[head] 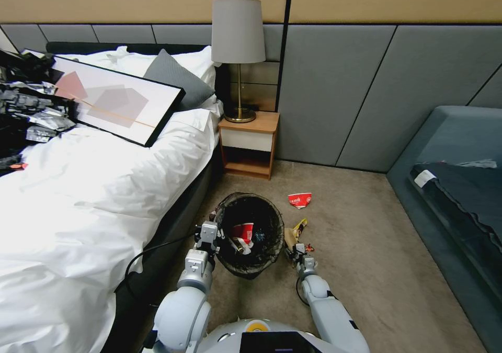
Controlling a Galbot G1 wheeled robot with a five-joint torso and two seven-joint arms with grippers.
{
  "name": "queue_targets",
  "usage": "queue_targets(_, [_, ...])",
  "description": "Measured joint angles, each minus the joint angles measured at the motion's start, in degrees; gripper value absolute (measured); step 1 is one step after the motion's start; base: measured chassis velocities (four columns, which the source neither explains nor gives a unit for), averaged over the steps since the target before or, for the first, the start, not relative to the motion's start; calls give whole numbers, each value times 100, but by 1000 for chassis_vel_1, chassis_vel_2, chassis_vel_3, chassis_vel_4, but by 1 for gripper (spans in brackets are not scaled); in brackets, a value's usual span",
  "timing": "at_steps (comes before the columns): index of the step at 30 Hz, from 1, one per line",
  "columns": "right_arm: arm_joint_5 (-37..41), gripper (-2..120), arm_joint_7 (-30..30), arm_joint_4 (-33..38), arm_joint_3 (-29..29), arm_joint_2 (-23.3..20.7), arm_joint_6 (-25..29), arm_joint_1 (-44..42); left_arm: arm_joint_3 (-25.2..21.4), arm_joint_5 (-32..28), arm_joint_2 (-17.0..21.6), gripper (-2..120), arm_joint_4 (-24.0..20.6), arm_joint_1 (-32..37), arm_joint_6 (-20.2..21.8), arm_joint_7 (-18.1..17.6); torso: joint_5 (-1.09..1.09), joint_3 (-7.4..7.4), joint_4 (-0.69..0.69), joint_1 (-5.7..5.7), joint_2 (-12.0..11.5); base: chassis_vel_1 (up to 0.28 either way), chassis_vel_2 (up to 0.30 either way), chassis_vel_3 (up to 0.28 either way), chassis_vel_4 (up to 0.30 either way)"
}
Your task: Pick up the trash bin, then pick up the garbage from the floor and place it into the trash bin.
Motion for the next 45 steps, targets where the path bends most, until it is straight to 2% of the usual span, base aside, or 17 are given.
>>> queue_targets(2, [-4,24,4,0,9,-13,30,0,19,1,-6,0,12,-9,1,0,0,0,0,0,0,0,0,0,0])
queue_targets(4, [-4,21,5,0,11,-19,39,-3,26,3,-8,0,14,-11,1,0,0,0,0,0,0,0,0,0,0])
queue_targets(7, [-5,6,9,4,22,-41,68,-14,30,4,-4,0,16,-15,2,0,0,0,0,0,0,0,0,0,0])
queue_targets(10, [-6,0,11,11,27,-50,81,-16,30,4,0,0,15,-18,4,1,-1,0,0,0,0,0,0,0,0])
queue_targets(22, [-47,0,16,49,40,-44,209,-34,30,4,3,0,1,-10,7,6,0,0,0,0,0,0,0,0,0])
queue_targets(26, [-44,0,34,334,45,-69,278,-111,32,5,6,0,0,-4,9,8,0,0,1,0,0,0,0,0,0])
queue_targets(28, [1,0,84,865,40,-111,331,-262,32,6,-2,0,3,-15,13,8,0,-1,-1,0,0,0,0,0,0])
queue_targets(30, [18,0,94,997,39,-119,344,-299,33,6,-2,0,6,-18,13,9,-1,0,-1,0,0,0,0,0,0])
queue_targets(33, [136,0,128,1855,38,-175,484,-548,35,7,-5,0,24,-19,17,10,1,0,-2,0,0,0,0,0,0])
queue_targets(34, [136,0,128,1855,38,-175,484,-548,35,7,-5,0,24,-19,17,10,1,0,-2,0,0,0,0,0,0])
queue_targets(37, [399,0,106,3152,78,-274,675,-688,42,8,-7,0,28,-16,20,12,0,0,0,0,0,0,0,0,0])
queue_targets(38, [399,0,106,3152,78,-274,675,-688,42,8,-7,0,28,-16,20,12,0,0,0,0,0,0,0,0,0])
queue_targets(41, [805,0,-198,4339,132,-402,851,-726,42,16,-6,0,40,-14,21,15,0,0,0,0,0,0,0,0,0])
queue_targets(42, [805,0,-198,4339,132,-402,851,-726,42,16,-6,0,40,-14,21,15,0,0,0,0,0,0,0,0,0])
queue_targets(44, [1045,0,-625,4972,153,-507,1039,-773,45,22,-6,0,51,-13,21,16,-1,0,0,0,0,0,0,0,0])
queue_targets(45, [1045,0,-625,4972,153,-507,1039,-773,45,22,-6,0,51,-13,21,16,-1,0,0,0,0,0,0,0,0])
